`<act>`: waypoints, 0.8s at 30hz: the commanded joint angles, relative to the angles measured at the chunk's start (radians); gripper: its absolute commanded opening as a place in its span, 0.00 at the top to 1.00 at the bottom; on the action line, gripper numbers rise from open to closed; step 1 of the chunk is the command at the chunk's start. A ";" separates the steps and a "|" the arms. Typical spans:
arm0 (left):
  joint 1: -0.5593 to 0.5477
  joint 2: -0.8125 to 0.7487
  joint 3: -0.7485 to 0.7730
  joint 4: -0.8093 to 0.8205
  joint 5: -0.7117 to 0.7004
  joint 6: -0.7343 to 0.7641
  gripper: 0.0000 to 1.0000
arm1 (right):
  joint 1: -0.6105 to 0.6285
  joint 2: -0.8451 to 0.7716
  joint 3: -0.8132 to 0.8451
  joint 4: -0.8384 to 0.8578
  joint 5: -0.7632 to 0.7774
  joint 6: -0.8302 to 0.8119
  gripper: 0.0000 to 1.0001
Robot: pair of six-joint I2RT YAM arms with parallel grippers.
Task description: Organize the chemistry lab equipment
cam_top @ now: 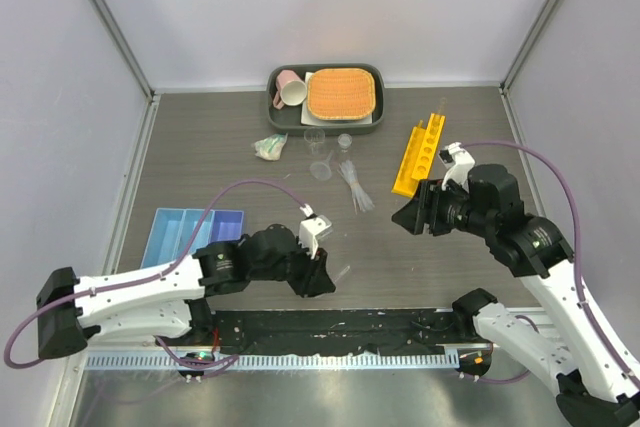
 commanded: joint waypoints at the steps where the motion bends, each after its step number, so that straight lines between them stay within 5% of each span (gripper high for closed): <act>1: 0.034 -0.100 -0.076 0.199 0.249 -0.014 0.98 | 0.005 -0.043 0.021 -0.026 -0.259 0.012 0.40; 15: 0.256 -0.112 -0.238 0.738 0.658 -0.202 1.00 | 0.011 -0.132 -0.212 0.162 -0.496 0.193 0.43; 24: 0.306 0.052 -0.266 1.023 0.741 -0.336 1.00 | 0.085 -0.116 -0.287 0.331 -0.484 0.293 0.44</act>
